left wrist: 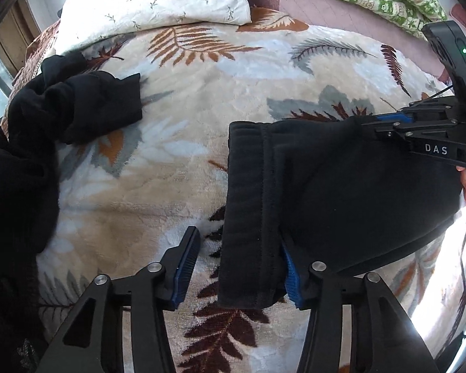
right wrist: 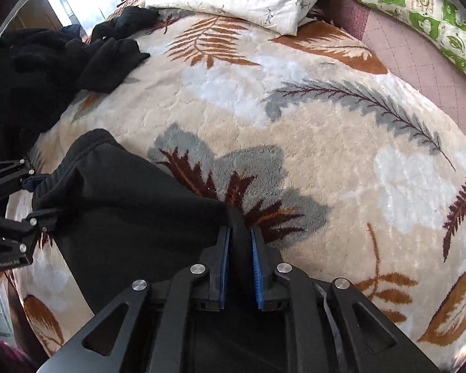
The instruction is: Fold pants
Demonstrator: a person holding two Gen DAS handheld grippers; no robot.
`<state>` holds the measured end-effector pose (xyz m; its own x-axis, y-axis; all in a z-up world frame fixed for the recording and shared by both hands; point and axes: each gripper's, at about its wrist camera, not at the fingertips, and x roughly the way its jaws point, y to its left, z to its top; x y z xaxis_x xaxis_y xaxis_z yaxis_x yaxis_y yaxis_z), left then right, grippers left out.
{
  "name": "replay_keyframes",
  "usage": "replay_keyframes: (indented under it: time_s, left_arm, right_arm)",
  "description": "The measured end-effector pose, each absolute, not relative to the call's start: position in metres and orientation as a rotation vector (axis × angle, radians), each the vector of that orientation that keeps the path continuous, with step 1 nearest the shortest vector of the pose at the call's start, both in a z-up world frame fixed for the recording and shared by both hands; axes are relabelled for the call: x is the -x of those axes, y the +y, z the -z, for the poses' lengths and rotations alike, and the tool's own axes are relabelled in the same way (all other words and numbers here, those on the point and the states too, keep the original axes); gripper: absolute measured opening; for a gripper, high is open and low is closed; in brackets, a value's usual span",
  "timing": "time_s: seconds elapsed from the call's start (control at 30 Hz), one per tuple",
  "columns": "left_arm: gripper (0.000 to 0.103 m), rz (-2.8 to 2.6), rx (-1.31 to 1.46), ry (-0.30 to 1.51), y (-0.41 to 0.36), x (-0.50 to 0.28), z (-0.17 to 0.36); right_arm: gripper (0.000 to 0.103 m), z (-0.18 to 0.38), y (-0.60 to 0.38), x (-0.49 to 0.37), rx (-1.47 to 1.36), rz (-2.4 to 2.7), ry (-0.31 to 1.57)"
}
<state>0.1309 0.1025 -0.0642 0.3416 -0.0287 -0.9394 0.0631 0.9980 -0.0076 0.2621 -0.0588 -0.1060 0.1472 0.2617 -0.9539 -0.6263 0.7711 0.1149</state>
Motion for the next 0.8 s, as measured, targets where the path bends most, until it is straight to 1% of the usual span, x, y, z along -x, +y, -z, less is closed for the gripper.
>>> replay_keyframes:
  time_s: [0.03, 0.07, 0.2, 0.23, 0.27, 0.3, 0.37, 0.5, 0.63, 0.7, 0.8]
  left_arm:
    - [0.059, 0.053, -0.026, 1.222, 0.104, -0.130, 0.062]
    - [0.061, 0.051, -0.008, 1.224, 0.108, -0.128, 0.058]
    - [0.072, 0.028, 0.096, 1.197, 0.126, -0.113, 0.032]
    - [0.073, 0.015, 0.111, 1.183, 0.129, -0.108, 0.024]
    - [0.073, 0.003, 0.118, 1.166, 0.128, -0.103, 0.017]
    - [0.075, -0.004, 0.123, 1.150, 0.125, -0.097, 0.010]
    - [0.080, 0.010, 0.137, 1.129, 0.113, -0.085, -0.003]
    - [0.087, 0.090, 0.155, 1.116, 0.071, -0.066, -0.022]
    - [0.088, 0.185, 0.161, 1.168, 0.007, -0.065, -0.018]
    - [0.088, 0.234, 0.193, 1.214, -0.023, -0.069, -0.010]
    - [0.088, 0.277, 0.239, 1.273, -0.063, -0.076, 0.002]
  right_arm:
    - [0.016, 0.103, -0.061, -0.263, 0.322, -0.647, 1.277]
    - [0.018, 0.100, -0.063, -0.264, 0.302, -0.640, 1.277]
    - [0.019, 0.059, -0.097, -0.259, 0.173, -0.620, 1.205]
    - [0.019, 0.048, -0.110, -0.255, 0.128, -0.615, 1.190]
    - [0.023, 0.037, -0.124, -0.252, 0.091, -0.604, 1.175]
    - [0.027, 0.028, -0.137, -0.247, 0.068, -0.582, 1.161]
    - [0.032, 0.011, -0.168, -0.235, 0.039, -0.528, 1.144]
    - [0.032, -0.010, -0.245, -0.199, -0.015, -0.405, 1.135]
    - [0.033, -0.014, -0.328, -0.159, -0.071, -0.252, 1.155]
    - [0.037, -0.014, -0.369, -0.140, -0.130, -0.184, 1.158]
    - [0.041, -0.011, -0.421, -0.115, -0.216, -0.108, 1.153]
